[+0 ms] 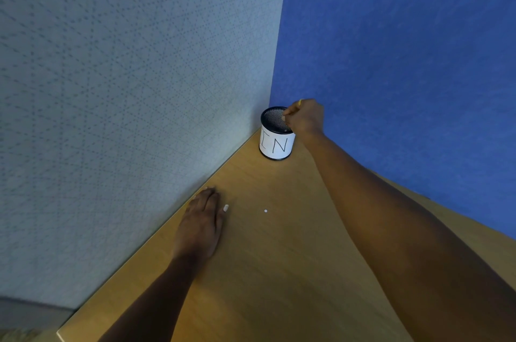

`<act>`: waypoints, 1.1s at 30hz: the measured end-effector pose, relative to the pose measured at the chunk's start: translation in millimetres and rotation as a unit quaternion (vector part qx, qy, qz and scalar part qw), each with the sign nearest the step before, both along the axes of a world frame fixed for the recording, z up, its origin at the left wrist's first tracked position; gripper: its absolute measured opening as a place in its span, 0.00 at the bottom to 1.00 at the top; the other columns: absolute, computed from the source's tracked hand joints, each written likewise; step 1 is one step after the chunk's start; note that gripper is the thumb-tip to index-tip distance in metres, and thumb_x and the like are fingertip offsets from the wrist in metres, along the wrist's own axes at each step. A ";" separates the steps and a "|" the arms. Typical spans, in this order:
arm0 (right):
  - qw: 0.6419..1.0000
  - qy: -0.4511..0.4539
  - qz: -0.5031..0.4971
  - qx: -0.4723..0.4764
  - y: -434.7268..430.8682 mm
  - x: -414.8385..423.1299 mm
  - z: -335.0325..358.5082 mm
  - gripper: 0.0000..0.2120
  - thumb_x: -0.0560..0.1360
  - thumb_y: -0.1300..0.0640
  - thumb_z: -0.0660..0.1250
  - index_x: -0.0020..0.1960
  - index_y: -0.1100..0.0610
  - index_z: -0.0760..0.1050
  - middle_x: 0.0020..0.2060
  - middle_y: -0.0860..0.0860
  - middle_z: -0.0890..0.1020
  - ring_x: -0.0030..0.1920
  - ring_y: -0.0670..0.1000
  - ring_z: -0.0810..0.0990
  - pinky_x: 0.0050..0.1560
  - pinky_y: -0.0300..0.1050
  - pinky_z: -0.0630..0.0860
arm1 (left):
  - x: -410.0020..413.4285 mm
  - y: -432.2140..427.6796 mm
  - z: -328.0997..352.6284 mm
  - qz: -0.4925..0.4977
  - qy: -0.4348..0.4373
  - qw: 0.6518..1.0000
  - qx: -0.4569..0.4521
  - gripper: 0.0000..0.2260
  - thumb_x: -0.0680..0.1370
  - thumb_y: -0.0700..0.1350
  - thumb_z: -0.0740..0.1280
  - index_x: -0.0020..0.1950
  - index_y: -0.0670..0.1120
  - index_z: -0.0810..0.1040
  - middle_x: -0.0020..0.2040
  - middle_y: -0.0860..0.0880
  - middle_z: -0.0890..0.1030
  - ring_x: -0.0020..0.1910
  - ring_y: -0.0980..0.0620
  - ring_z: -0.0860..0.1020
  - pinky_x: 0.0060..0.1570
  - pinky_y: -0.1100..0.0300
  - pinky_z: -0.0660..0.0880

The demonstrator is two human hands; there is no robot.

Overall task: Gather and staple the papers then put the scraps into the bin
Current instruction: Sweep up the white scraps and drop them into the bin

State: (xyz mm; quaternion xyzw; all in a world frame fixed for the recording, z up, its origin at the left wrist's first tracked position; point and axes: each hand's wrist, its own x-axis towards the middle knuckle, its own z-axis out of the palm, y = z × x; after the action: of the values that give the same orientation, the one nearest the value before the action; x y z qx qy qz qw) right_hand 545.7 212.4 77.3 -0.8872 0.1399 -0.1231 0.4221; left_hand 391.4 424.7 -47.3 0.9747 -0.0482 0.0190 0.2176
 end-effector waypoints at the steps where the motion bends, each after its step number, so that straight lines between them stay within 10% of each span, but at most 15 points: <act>1: 1.000 0.002 0.004 -0.002 -0.3 0.6 -0.4 0.07 0.73 0.69 0.66 0.48 0.64 0.82 0.49 0.58 0.83 0.51 0.54 0.81 0.45 0.37 0.75 | 0.1 -0.3 0.1 0.000 0.000 1.000 -0.002 0.29 0.77 0.61 0.46 0.71 0.45 0.65 0.73 0.47 0.65 0.73 0.50 0.62 0.70 0.54 0.60; 11: 1.000 -0.023 0.004 -0.014 -3.7 4.0 -2.5 0.06 0.69 0.72 0.67 0.42 0.64 0.80 0.44 0.60 0.83 0.41 0.49 0.78 0.34 0.31 0.72 | 0.8 -0.3 -2.5 0.005 -0.003 1.000 0.002 0.36 0.73 0.63 0.39 0.71 0.45 0.65 0.73 0.48 0.65 0.73 0.50 0.62 0.70 0.54 0.61; 23: 0.988 -0.062 0.094 0.108 16.2 -52.2 -25.6 0.07 0.72 0.68 0.65 0.48 0.66 0.80 0.45 0.60 0.84 0.40 0.47 0.80 0.48 0.43 0.79 | -0.9 -1.0 1.2 0.001 -0.001 1.000 0.005 0.34 0.74 0.63 0.41 0.72 0.45 0.64 0.73 0.48 0.65 0.73 0.50 0.62 0.70 0.55 0.60; 27: 0.989 0.009 0.128 0.073 17.0 -88.1 -60.4 0.08 0.71 0.68 0.66 0.49 0.64 0.81 0.40 0.53 0.83 0.33 0.37 0.77 0.40 0.23 0.72 | -0.4 -0.2 0.6 -0.003 0.003 1.000 0.004 0.31 0.77 0.62 0.45 0.72 0.45 0.64 0.73 0.48 0.64 0.73 0.50 0.62 0.70 0.54 0.60; 33: 0.978 0.125 0.165 0.037 11.7 -132.6 -95.0 0.07 0.69 0.69 0.66 0.43 0.61 0.81 0.34 0.49 0.79 0.27 0.39 0.73 0.36 0.30 0.70 | -0.1 0.1 1.3 -0.004 -0.006 1.000 -0.005 0.33 0.75 0.62 0.41 0.71 0.44 0.64 0.73 0.47 0.65 0.72 0.50 0.63 0.70 0.54 0.61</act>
State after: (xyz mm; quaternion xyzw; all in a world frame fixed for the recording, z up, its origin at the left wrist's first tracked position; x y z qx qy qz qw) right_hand 413.1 224.0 -17.7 -0.8904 0.0473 0.0650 0.4480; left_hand 391.3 424.7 -46.1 0.9734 -0.0530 0.0240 0.2218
